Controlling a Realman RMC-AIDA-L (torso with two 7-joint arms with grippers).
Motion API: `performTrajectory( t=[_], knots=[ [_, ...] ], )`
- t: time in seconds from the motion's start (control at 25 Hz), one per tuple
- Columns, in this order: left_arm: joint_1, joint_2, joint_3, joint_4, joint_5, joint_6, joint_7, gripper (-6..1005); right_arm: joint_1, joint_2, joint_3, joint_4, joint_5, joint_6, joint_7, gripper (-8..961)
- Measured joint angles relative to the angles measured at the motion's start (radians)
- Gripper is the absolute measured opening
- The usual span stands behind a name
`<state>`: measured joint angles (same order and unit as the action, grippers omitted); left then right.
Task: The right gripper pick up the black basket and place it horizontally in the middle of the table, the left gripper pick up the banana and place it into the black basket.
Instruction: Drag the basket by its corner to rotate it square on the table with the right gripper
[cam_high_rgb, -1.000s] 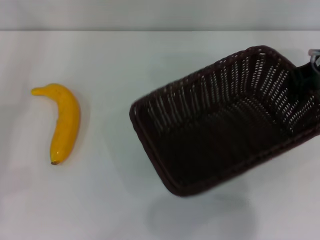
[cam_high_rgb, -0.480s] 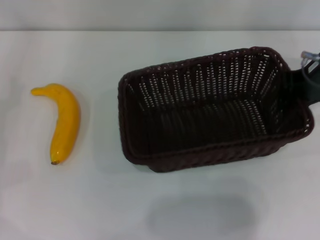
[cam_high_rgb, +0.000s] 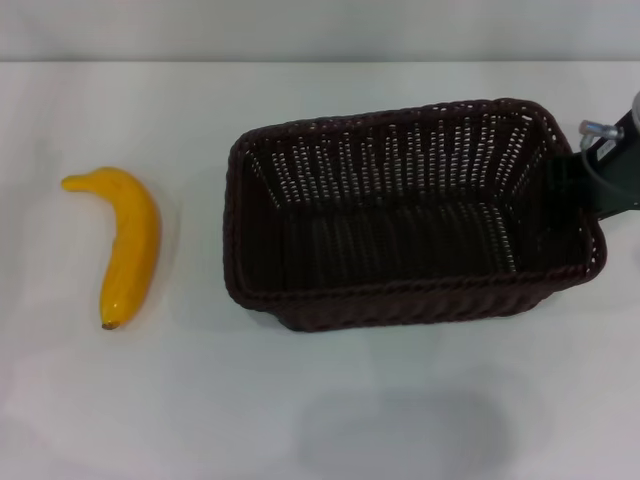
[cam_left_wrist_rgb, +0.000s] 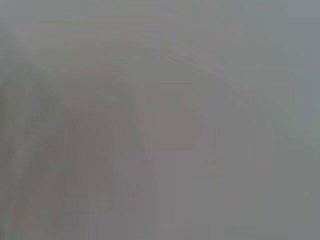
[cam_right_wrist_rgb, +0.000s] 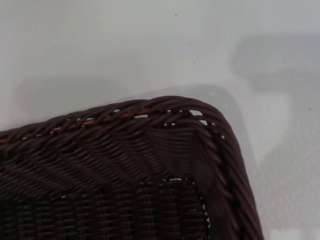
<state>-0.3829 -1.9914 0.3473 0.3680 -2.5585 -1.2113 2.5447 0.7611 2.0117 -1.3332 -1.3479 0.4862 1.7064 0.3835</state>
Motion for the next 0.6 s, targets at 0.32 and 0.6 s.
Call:
performTrajectory(
  t=[0.32, 0.6],
  knots=[
    [-0.007, 0.000, 0.001, 0.000, 0.000, 0.006, 0.007, 860, -0.005, -0.001, 0.068, 0.027, 0.016, 0.014, -0.070, 206],
    [-0.010, 0.002, 0.004, 0.000, 0.027, 0.006, 0.011, 860, 0.018, -0.007, 0.104, 0.017, 0.015, 0.072, -0.091, 274]
  ],
)
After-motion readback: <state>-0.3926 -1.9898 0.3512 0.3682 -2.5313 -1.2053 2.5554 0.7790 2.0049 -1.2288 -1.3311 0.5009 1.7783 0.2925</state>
